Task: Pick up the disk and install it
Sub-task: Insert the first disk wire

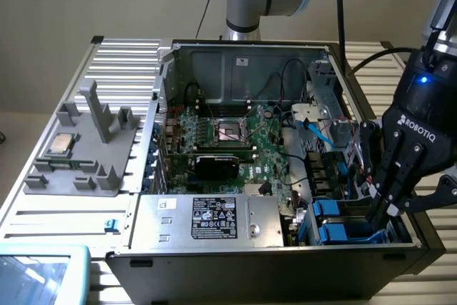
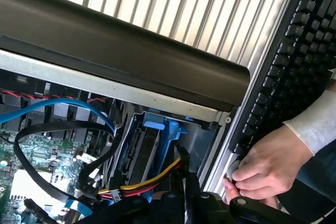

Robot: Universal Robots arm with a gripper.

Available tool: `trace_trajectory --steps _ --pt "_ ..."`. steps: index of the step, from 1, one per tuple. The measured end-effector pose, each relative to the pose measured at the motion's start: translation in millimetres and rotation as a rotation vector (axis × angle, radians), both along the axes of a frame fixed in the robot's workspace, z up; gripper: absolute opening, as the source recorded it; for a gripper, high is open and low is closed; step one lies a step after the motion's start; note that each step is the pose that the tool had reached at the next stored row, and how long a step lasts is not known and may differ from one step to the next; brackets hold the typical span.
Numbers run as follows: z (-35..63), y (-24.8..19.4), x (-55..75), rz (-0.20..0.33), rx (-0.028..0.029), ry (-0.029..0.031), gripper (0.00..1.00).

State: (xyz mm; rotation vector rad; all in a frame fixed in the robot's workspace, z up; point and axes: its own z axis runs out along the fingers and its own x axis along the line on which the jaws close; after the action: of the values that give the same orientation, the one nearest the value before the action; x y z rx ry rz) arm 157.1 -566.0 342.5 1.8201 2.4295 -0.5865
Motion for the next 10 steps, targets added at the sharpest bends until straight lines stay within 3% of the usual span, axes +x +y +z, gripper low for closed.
trace_trajectory --steps 2,7,8,10 --pt "-0.1 0.8 0.0 0.0 -0.0109 0.0001 0.16" --pt "-0.1 2.7 0.0 -0.001 -0.0529 0.0 0.16" --pt "0.0 3.1 0.0 -0.001 -0.0577 0.0 0.16" --pt "-0.1 3.5 0.0 -0.001 -0.0586 0.0 0.16"
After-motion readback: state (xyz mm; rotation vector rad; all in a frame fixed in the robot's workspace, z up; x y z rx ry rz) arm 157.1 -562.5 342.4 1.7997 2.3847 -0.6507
